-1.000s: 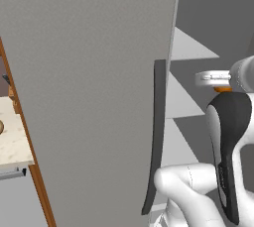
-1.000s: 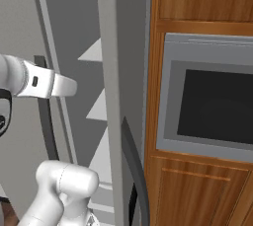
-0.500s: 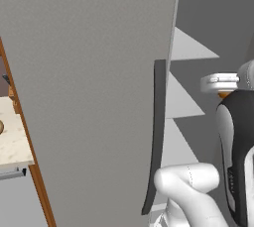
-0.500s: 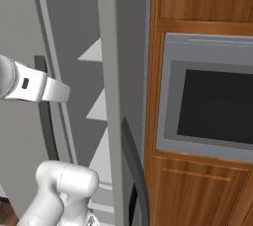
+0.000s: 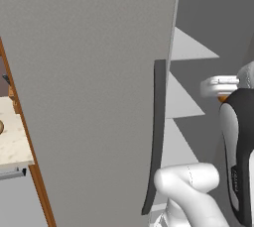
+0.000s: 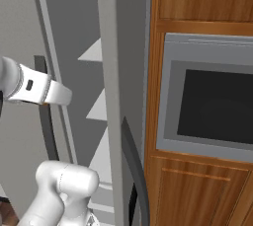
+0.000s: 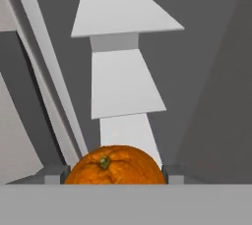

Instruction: Take the tangerine, steak, and potato from the freezer and place them in the bowl on the counter.

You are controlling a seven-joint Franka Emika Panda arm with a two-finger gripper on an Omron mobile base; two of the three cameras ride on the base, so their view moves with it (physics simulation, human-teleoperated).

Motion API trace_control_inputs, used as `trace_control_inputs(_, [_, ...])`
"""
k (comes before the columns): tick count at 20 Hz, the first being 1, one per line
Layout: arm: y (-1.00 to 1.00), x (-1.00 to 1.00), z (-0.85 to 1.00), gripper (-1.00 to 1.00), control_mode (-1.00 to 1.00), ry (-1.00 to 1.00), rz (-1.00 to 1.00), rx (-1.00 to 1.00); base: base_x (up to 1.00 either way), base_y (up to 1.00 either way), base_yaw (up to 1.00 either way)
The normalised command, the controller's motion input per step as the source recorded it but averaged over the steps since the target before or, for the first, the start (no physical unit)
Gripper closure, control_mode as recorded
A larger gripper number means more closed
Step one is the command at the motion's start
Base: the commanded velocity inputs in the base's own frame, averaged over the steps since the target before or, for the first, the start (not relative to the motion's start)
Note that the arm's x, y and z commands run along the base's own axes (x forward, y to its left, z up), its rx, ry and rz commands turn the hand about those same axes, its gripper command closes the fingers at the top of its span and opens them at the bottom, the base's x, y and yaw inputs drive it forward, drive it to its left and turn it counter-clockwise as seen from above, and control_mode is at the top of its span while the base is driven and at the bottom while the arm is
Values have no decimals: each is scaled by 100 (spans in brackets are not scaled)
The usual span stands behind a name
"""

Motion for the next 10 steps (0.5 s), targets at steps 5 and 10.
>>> trace_control_inputs(5, [3, 0, -38, 100, -100, 0, 8, 0, 0, 0, 0])
trace_control_inputs(10, [18, 0, -9, 100, -100, 1, 7, 0, 0, 0, 0])
